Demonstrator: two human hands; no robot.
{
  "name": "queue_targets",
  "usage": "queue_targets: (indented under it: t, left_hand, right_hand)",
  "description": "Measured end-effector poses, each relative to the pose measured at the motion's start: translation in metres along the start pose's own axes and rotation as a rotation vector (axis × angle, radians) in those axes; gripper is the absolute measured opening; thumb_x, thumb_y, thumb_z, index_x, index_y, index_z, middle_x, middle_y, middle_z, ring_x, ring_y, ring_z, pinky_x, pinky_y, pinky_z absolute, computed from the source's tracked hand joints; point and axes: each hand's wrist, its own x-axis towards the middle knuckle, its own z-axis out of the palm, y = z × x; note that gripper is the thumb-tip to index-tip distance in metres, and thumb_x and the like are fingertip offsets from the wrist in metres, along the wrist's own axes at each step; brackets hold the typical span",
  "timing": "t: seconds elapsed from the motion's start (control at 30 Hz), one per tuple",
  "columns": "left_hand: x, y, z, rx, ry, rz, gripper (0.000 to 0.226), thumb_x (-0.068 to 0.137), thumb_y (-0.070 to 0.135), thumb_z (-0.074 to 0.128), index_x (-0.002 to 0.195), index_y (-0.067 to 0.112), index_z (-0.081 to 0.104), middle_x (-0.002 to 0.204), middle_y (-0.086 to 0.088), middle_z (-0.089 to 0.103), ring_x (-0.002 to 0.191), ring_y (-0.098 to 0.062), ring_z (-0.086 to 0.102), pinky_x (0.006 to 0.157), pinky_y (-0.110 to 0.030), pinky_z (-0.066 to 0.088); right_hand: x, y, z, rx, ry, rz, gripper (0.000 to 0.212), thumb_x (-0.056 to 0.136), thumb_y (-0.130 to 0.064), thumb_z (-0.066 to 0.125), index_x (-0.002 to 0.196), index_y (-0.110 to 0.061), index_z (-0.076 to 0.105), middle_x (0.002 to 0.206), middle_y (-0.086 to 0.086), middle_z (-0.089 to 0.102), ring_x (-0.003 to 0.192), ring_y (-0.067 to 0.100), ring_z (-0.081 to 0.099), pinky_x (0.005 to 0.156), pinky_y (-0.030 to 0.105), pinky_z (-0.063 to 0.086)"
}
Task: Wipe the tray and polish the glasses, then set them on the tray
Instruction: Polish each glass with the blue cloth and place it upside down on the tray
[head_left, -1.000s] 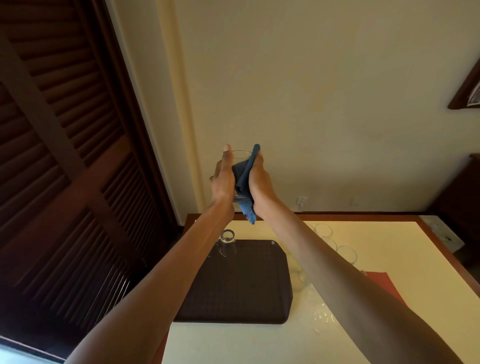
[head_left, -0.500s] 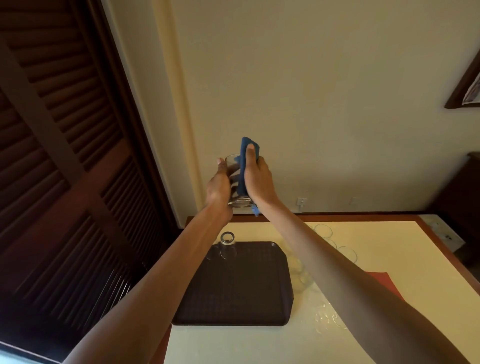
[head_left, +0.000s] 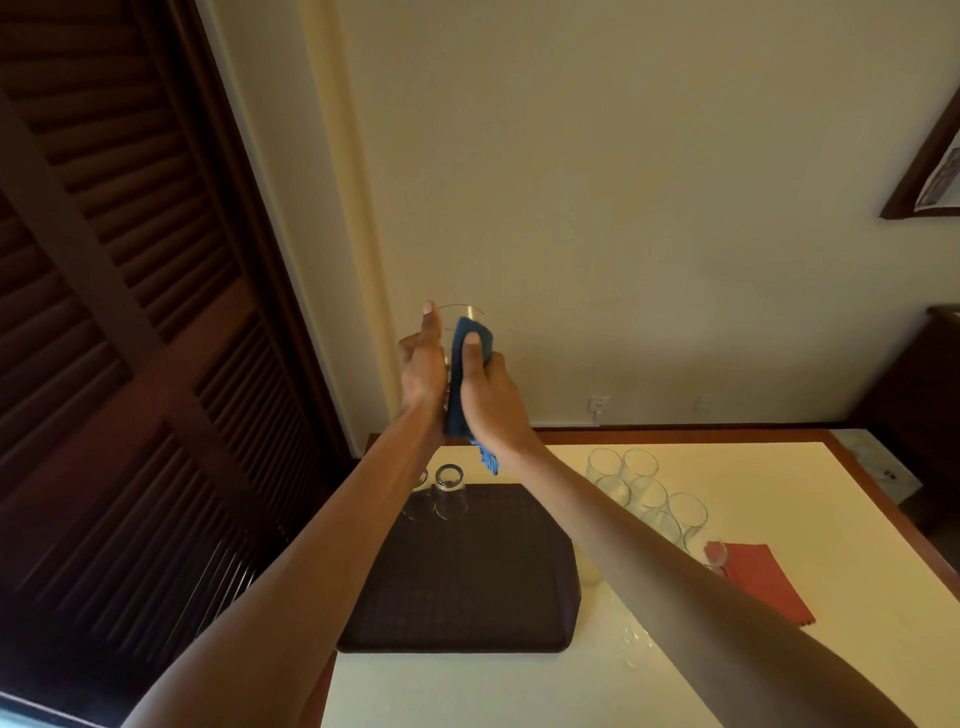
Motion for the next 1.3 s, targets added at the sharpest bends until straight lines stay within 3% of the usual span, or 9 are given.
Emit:
queue_targets:
  t: [0.2,0.37,0.47,0.6,0.73,0.93,1.03,1.2,1.3]
  left_hand:
    - [0.001,-0.006,0.001,-0.049,-0.049,-0.031,0.053,0.103,0.06,0.049,0.108,0.013,0.072,0.103,-0.011,0.078,0.092,-0.024,0.075,0.077,-0.036,0.06]
    - [-0.007,-0.004,0.005,0.073,-0.08,0.01,0.055,0.11,0.056,0.033,0.118,0.015,0.069,0.105,-0.006,0.074,0.1,-0.024,0.071,0.09,-0.042,0.059]
    - [-0.01,-0.006,0.01,0.115,-0.062,0.041,0.06,0.111,0.054,0.022,0.125,0.019,0.07,0.109,-0.003,0.073,0.1,-0.019,0.069,0.082,-0.033,0.057]
    - [-0.015,-0.005,0.016,0.178,-0.05,0.036,0.084,0.086,0.087,0.036,0.126,0.02,0.065,0.125,-0.005,0.065,0.108,-0.023,0.066,0.099,-0.048,0.055]
    - [0.001,-0.008,0.016,0.182,0.008,-0.016,0.103,0.055,0.09,0.06,0.136,0.025,0.057,0.134,-0.005,0.053,0.119,-0.03,0.061,0.1,-0.054,0.053]
    - [0.001,0.001,0.013,0.064,0.007,-0.016,0.048,0.097,0.059,0.062,0.122,0.019,0.055,0.109,-0.004,0.066,0.095,-0.017,0.066,0.08,-0.034,0.054]
    - [0.003,-0.002,0.013,0.04,-0.033,-0.04,0.051,0.098,0.062,0.056,0.122,0.017,0.065,0.113,-0.008,0.073,0.105,-0.024,0.071,0.094,-0.041,0.058]
    - [-0.01,-0.002,0.019,0.097,-0.06,0.01,0.064,0.102,0.071,0.032,0.138,0.025,0.057,0.123,-0.006,0.07,0.108,-0.023,0.069,0.078,-0.039,0.057]
    - [-0.012,-0.002,0.025,0.131,-0.05,0.053,0.078,0.093,0.083,0.031,0.14,0.026,0.056,0.131,-0.005,0.064,0.117,-0.023,0.063,0.093,-0.04,0.052]
  right_hand:
    - [0.007,0.001,0.001,-0.05,0.097,-0.241,0.042,0.103,-0.048,0.042,0.126,-0.012,0.043,0.109,0.008,0.066,0.09,0.018,0.07,0.075,0.036,0.061]
    - [0.032,-0.011,-0.016,0.053,0.087,-0.016,0.057,0.104,-0.057,0.032,0.117,-0.008,0.057,0.096,0.008,0.07,0.079,0.019,0.069,0.062,0.028,0.055]
    - [0.038,-0.014,-0.02,0.216,0.051,0.162,0.065,0.101,-0.063,0.028,0.078,-0.016,0.066,0.068,0.003,0.064,0.064,0.021,0.062,0.058,0.03,0.046]
    - [0.037,-0.005,-0.02,0.4,0.0,0.332,0.068,0.101,-0.066,0.028,0.068,-0.015,0.059,0.055,0.002,0.062,0.054,0.017,0.063,0.057,0.029,0.05]
    - [0.027,-0.003,-0.001,0.491,-0.033,0.392,0.059,0.101,-0.066,0.031,0.102,-0.018,0.065,0.087,0.013,0.065,0.098,0.023,0.067,0.086,0.031,0.052]
    - [0.004,0.009,-0.01,0.061,-0.059,0.041,0.045,0.108,-0.048,0.028,0.116,-0.011,0.052,0.094,0.005,0.065,0.079,0.009,0.064,0.061,0.014,0.047]
    - [0.005,0.007,-0.01,0.04,0.013,-0.165,0.016,0.108,-0.034,0.04,0.117,-0.021,0.044,0.106,0.006,0.064,0.088,0.007,0.065,0.062,0.008,0.047]
    - [0.017,-0.005,-0.023,0.035,0.061,-0.14,0.045,0.105,-0.049,0.038,0.122,-0.009,0.047,0.093,0.003,0.068,0.071,0.006,0.067,0.054,0.015,0.051]
    - [0.031,-0.016,-0.027,0.115,0.058,0.037,0.063,0.101,-0.064,0.03,0.098,-0.011,0.065,0.078,0.002,0.068,0.069,0.014,0.068,0.065,0.028,0.054]
